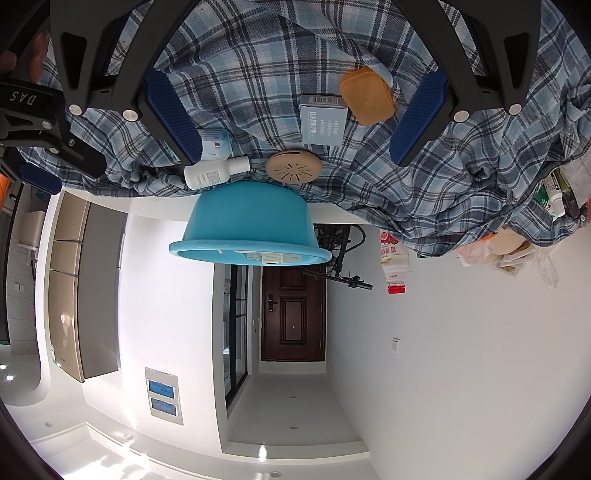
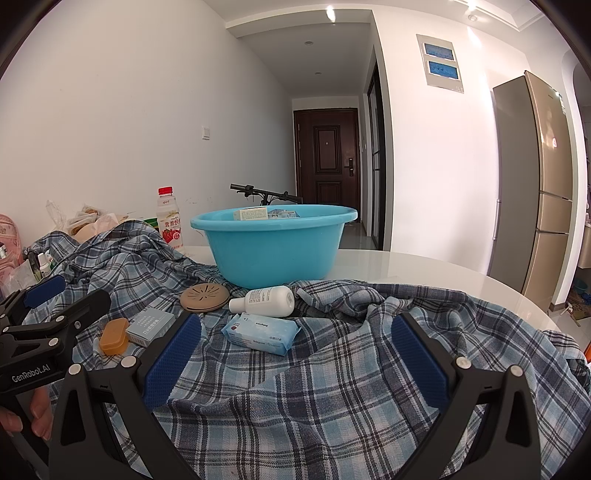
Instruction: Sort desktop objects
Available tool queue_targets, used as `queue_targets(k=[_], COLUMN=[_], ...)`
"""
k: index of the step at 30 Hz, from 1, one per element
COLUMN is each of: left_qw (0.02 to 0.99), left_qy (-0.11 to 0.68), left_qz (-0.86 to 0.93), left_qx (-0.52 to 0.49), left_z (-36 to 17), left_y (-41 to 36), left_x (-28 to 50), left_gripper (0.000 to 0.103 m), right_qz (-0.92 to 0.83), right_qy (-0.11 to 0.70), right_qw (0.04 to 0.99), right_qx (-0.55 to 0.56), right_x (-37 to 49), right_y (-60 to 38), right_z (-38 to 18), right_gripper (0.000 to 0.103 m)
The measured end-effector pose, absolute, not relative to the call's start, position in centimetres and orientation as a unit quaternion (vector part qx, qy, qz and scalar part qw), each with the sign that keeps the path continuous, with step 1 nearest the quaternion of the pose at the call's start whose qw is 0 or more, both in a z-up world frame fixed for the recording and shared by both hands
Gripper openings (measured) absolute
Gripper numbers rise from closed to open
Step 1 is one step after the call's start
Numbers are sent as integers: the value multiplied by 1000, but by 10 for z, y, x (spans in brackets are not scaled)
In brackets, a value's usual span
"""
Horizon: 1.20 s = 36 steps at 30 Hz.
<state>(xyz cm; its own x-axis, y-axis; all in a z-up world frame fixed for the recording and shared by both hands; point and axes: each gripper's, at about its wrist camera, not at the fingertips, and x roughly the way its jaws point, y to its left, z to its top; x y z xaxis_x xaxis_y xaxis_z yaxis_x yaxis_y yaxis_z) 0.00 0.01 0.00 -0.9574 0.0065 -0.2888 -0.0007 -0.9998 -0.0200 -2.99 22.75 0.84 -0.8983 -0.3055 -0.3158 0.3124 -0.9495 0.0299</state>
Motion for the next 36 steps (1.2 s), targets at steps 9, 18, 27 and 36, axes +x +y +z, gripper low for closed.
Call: queue_targets(k=[9, 18, 27, 36], left_qw=[6, -20, -18, -16], left_qy=[-9, -12, -12, -12], left_qz=[989, 989, 989, 989], left_qx=[-145, -144, -144, -144], left_z=[0, 1, 0, 0], left_y=[1, 1, -2, -2], left_x=[0, 1, 2, 2], left_gripper=[103, 103, 103, 103], right_qz=[-974, -974, -975, -977], right_qy=[12, 19, 18, 18], right_qw=[159, 163, 158, 151], right_qx=[161, 156, 153, 149], right_x=[-33, -28, -27, -28], right_y=[227, 223, 223, 226], right_z=[10, 8, 9, 10], right_gripper=[103, 103, 103, 103])
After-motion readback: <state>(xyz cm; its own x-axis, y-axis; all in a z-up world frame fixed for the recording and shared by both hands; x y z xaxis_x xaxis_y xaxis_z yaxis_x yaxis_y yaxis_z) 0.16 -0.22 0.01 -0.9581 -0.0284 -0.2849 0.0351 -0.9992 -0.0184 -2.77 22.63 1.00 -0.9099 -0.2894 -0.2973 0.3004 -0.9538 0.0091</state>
